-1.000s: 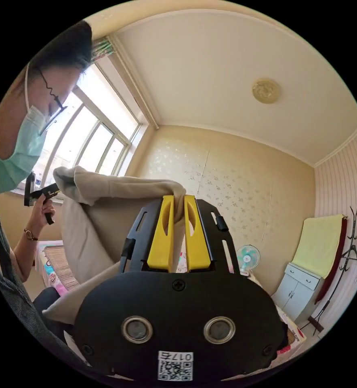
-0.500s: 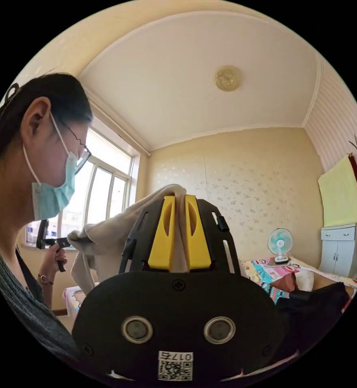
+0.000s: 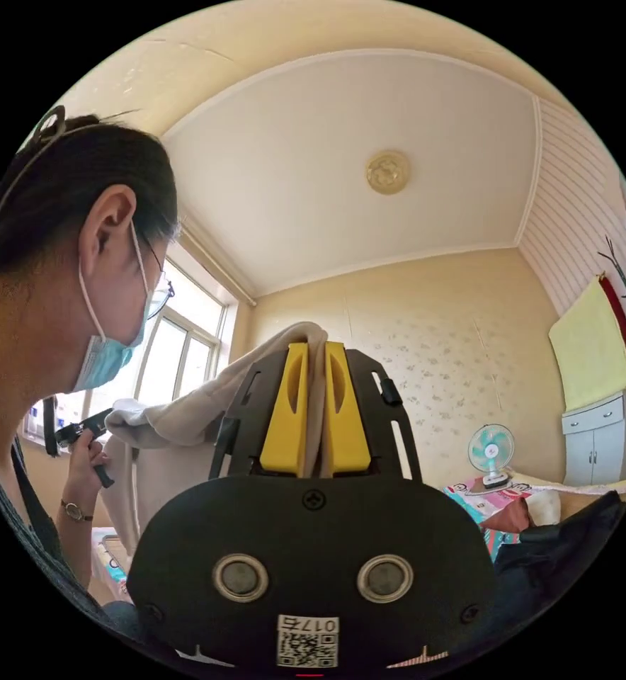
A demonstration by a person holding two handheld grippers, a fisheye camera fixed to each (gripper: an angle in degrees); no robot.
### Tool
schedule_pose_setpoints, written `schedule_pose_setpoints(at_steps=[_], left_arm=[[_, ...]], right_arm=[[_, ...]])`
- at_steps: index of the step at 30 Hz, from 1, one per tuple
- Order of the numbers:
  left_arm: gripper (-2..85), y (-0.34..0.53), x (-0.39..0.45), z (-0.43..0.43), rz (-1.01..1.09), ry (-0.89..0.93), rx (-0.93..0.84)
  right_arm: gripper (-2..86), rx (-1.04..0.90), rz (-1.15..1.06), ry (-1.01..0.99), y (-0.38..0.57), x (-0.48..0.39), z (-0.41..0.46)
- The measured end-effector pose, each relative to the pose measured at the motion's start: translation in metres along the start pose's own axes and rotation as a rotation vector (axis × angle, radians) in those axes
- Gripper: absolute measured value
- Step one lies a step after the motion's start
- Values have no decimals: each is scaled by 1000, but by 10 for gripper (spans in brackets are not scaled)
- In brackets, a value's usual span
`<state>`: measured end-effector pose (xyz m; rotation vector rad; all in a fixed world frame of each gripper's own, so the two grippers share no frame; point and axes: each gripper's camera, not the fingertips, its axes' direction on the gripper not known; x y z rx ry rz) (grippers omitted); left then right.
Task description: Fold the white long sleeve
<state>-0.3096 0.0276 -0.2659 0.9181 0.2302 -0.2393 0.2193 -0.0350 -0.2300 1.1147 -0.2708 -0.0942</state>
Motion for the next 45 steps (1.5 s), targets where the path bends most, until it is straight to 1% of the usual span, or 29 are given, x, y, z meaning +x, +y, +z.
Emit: schedule_pose_setpoints(at_steps=[1,3,5,6,8,9,10,11,12,13,15,16,17,20,23,27,30,31,32,33,34,35,36,37,38,40,42,44,45], left_arm=[[33,2,1,27,0,-58,-30],[34,7,-8,86,-29,-61,-97],[35,20,-19,196,-5,-97,-228],[36,26,-20,231,31,-121,-279],[44,78,-27,369,243,-259,-511],[49,99,-31,398,283,-293,-592],[60,146,-40,444,326,-358,-786],[59,196,-47,471,372,-379,-980],[59,221,-48,475,397,-378,-1049],[54,269,-47,467,460,-368,-1118],[32,334,-43,429,515,-348,-1103],[16,376,-41,401,534,-322,-1106],[6,416,-40,378,537,-289,-1157],[-1,481,-41,342,438,-262,-1265],[-3,488,-47,332,296,-237,-1230],[-4,445,-57,350,154,-154,-1099],[-5,429,-60,377,165,-26,-1118],[-5,440,-63,389,172,17,-1184],[-5,464,-68,401,190,8,-1274],[-5,481,-71,405,204,-11,-1329],[-5,525,-78,410,233,-48,-1479],[-4,566,-84,405,231,-56,-1574],[-4,565,-84,393,208,-68,-1491],[-4,562,-79,367,195,-3,-1373],[-4,567,-74,351,141,44,-1375],[-5,570,-56,320,85,110,-1362],[-5,575,-27,291,134,147,-1357],[-4,577,2,265,245,166,-1368],[-4,575,4,262,255,167,-1375]], right_arm=[[34,-50,-26,6,8,1,32],[38,-135,-36,6,26,8,93],[44,-265,-85,47,63,17,199],[45,-316,-109,67,76,19,231],[53,-612,-154,147,152,37,365],[54,-727,-132,150,178,45,396],[54,-968,-80,129,229,58,440],[53,-1143,-34,45,276,65,456],[50,-1180,-9,-9,297,65,454],[43,-1189,19,-96,335,61,435],[25,-1223,7,-129,393,48,398],[21,-1300,-31,-134,437,36,374],[18,-1399,-61,-154,484,23,350],[22,-1601,-44,-229,577,-11,296],[42,-1701,29,-328,627,-46,259],[64,-1689,34,-379,629,-89,233],[70,-1728,-89,-343,641,-124,207],[65,-1735,-168,-326,655,-136,192],[58,-1630,-205,-321,655,-140,173],[55,-1614,-221,-316,656,-141,165],[47,-1604,-252,-304,658,-143,154],[41,-1612,-314,-287,658,-144,145],[38,-1616,-352,-284,657,-145,140],[34,-1620,-433,-263,658,-145,130],[30,-1640,-524,-218,662,-140,120],[27,-1678,-587,-161,666,-122,104],[23,-1708,-489,-134,662,-92,91],[19,-1733,-232,-159,651,-49,76],[18,-1735,-168,-177,649,-40,73]])
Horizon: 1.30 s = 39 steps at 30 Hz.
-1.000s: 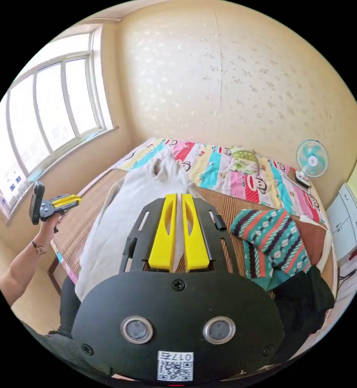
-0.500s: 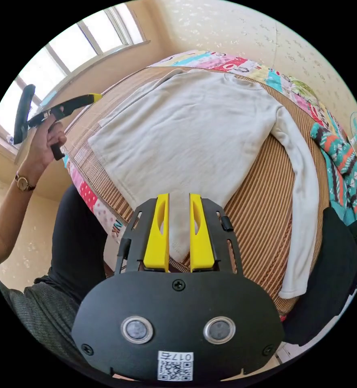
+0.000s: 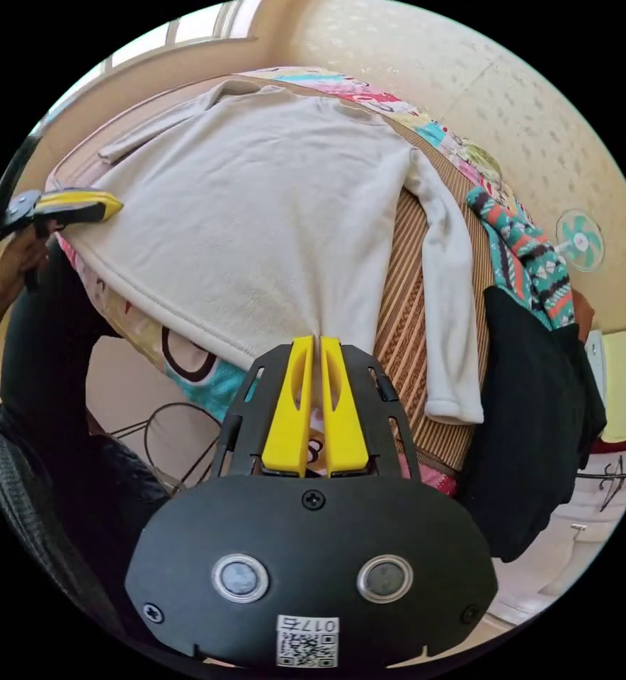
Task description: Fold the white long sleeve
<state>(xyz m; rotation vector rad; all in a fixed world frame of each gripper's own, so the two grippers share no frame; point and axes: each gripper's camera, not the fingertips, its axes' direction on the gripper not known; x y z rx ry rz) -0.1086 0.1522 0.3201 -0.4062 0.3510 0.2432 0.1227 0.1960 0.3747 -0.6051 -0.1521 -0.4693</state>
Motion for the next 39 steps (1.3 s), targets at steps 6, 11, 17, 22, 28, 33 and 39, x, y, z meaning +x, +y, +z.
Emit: schedule_pose_setpoints(at_steps=[6,11,17,22,28,33,39], left_arm=[[4,17,-114,-87,-223,-106,193],[100,13,-202,-62,-210,-67,-95],[103,60,-207,-14,-201,-206,-154],[29,118,-288,-68,-502,270,82],[28,219,-430,-171,-656,1050,713],[29,212,-482,-222,-663,1026,767],[34,27,-398,-174,-406,1171,634]], right_arm=[[1,31,184,-244,36,38,5],[16,40,194,-117,56,13,8],[23,97,335,-284,95,40,11],[23,99,299,-267,115,39,11],[15,136,274,-280,144,41,12],[-1,133,193,-316,161,51,12],[10,100,22,-221,167,46,12]])
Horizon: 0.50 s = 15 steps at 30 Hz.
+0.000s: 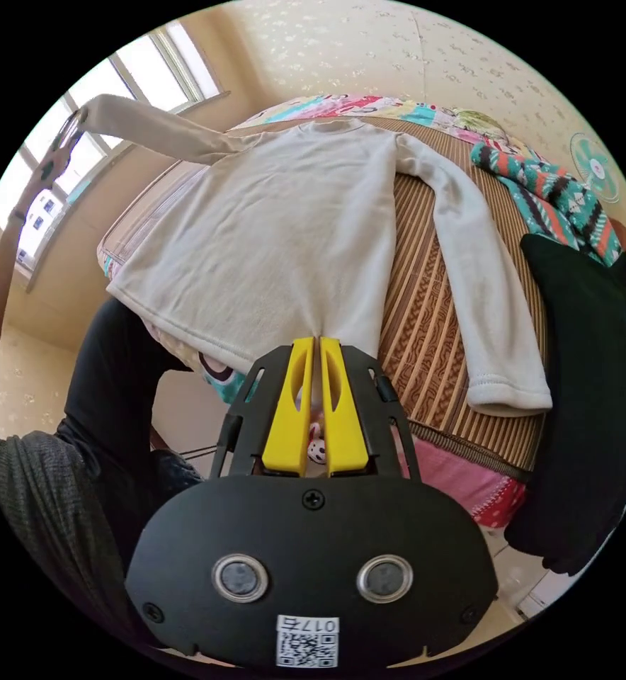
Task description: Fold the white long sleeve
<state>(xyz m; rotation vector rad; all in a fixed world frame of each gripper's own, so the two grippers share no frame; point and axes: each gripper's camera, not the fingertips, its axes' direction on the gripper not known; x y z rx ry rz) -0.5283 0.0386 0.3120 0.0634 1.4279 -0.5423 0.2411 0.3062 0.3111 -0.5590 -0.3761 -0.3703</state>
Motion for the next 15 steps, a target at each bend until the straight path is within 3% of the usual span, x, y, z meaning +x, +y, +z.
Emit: schedule_pose_setpoints(at_steps=[2,4,7,12,15], left_arm=[[37,-23,-54,119,-70,158,-163],[56,-31,-100,183,-96,210,-199],[136,-19,-185,226,-193,118,-241],[145,65,-231,160,-223,113,-143],[140,154,-234,73,-247,73,-99]], right_arm=[[16,0,-24,-19,6,8,-2],[18,-3,-9,-55,10,19,-4],[21,9,31,-103,18,36,-7],[26,80,113,-178,41,65,-13],[30,125,202,-325,51,99,-15]])
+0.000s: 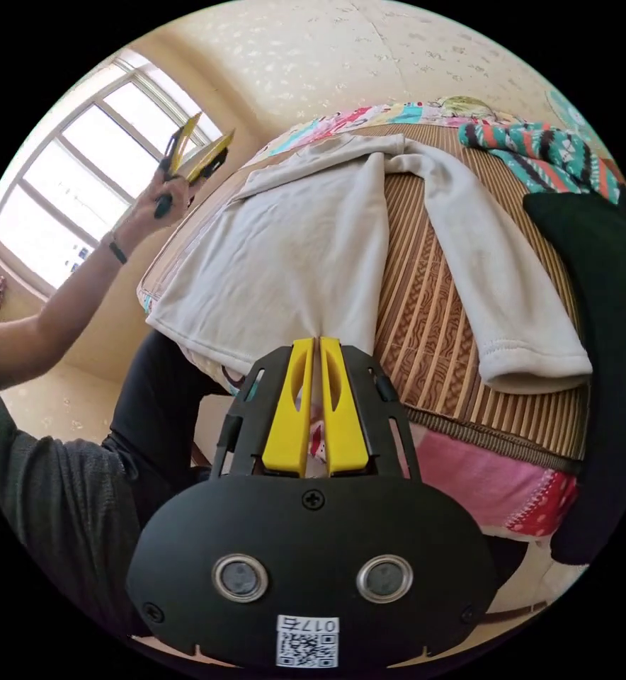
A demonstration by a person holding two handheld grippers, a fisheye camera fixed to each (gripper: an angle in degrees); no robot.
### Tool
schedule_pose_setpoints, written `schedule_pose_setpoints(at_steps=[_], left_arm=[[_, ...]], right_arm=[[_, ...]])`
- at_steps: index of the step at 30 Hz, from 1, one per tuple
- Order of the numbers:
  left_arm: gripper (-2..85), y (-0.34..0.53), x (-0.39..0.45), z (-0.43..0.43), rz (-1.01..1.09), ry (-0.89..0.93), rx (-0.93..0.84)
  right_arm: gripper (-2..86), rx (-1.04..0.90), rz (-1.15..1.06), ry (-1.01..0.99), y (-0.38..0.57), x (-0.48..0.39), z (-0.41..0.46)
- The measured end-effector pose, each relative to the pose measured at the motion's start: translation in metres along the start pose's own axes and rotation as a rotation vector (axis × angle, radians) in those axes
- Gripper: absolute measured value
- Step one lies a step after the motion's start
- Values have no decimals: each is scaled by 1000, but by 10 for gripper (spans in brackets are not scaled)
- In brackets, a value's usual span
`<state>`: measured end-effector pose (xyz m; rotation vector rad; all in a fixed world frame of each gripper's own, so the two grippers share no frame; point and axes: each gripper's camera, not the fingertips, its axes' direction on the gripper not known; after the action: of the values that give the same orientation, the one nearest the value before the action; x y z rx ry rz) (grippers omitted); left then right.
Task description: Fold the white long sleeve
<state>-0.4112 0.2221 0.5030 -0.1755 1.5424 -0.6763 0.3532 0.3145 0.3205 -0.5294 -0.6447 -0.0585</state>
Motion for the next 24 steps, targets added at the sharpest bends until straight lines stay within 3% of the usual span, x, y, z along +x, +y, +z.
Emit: schedule_pose_setpoints(at_steps=[3,8,12,17,24], left_arm=[[133,92,-5,-90,-113,-176,109],[110,183,33,-169,-140,-263,190],[110,197,51,-178,-127,-324,193],[128,189,33,-168,-182,-121,283],[128,177,63,-109,-158,-302,128]], right_arm=[[39,18,93,-115,-10,33,-21],[86,247,319,67,-13,73,-113],[86,239,545,254,-7,103,-149],[60,153,613,299,-21,128,-134],[131,87,645,290,-29,122,-114]])
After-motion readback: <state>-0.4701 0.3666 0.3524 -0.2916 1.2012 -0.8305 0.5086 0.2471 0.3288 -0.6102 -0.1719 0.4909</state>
